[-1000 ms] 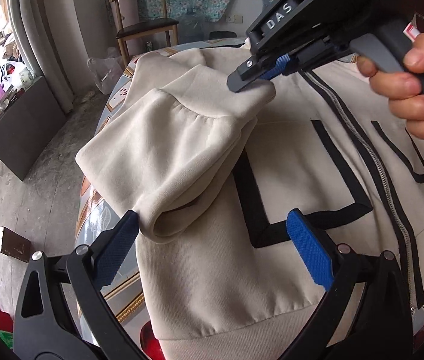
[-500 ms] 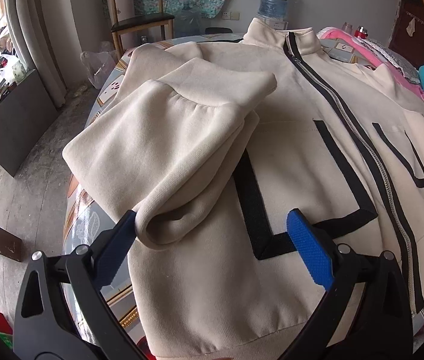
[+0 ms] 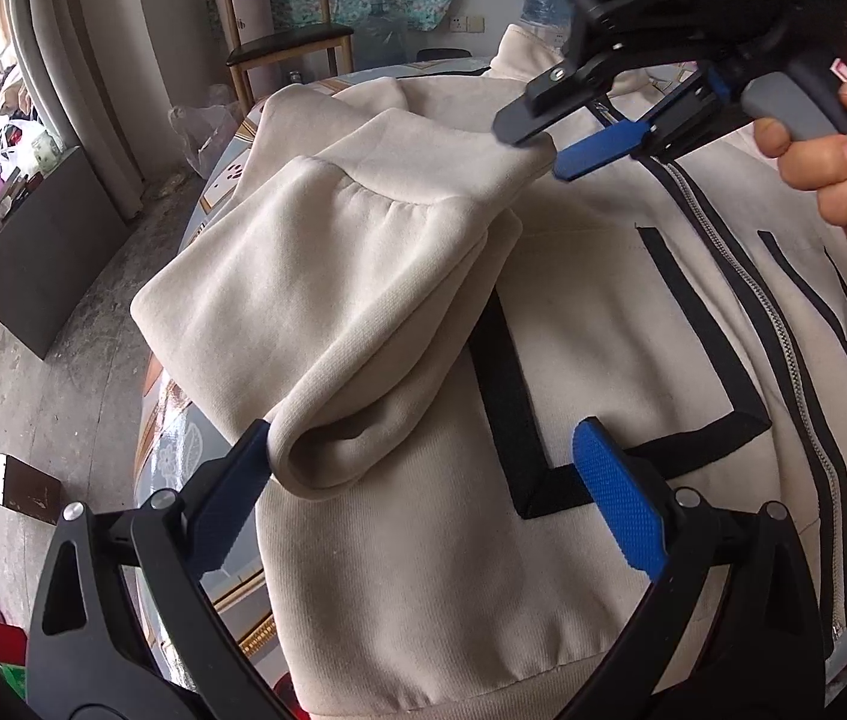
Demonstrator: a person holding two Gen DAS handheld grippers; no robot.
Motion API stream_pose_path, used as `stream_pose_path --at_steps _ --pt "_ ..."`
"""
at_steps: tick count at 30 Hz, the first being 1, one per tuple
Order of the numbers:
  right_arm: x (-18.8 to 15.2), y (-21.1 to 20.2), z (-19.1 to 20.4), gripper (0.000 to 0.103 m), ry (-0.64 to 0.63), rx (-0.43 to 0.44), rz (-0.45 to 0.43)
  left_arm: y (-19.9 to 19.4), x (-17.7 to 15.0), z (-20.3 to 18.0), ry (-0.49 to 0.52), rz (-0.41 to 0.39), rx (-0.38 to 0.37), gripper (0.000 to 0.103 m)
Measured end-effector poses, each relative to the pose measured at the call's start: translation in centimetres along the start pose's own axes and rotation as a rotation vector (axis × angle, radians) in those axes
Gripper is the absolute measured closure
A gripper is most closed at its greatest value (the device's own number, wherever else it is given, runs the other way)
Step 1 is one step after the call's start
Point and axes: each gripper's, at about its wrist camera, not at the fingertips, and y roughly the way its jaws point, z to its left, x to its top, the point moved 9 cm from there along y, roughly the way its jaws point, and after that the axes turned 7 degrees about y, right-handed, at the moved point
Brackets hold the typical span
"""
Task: Fold large clothes
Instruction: 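Lift the jacket side with its sleeve and fold it over the body with the right gripper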
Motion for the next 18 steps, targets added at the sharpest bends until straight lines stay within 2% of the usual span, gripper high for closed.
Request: stream_pose_path --at_steps 2,4,9,12,15,18 --pt "-0.5 0.4 1.1 0.081 -0.007 0.057 0.019 0.0 0.1 -0.1 -0.004 0.000 -0.004 0.008" --pt "-0.7 -0.5 2.3 0.090 -0.033 0.059 -0.017 0.0 0.0 -0.3 -0.004 -0.001 -0.002 0.008" --pt "-1.0 -4.1 6.4 0.093 -0.074 0.135 -0.088 -0.8 0.4 -0.1 -0.040 -0.009 -0.038 0.008" --pt "0.1 -7.8 7.7 0.093 -0.084 0.157 -0.177 -2.3 1.2 0.3 -0.048 -0.035 -0.027 0.008" --pt "1.5 -13.7 6.8 0.093 -0.061 0.172 -0.309 -4.1 2.3 0.9 -0.055 -0.057 -0.013 0.008" --pt "1.4 -20.5 3.1 0.093 -0.007 0.155 -0.459 -5.5 3.6 1.6 -0.037 -0.079 0.018 0.008"
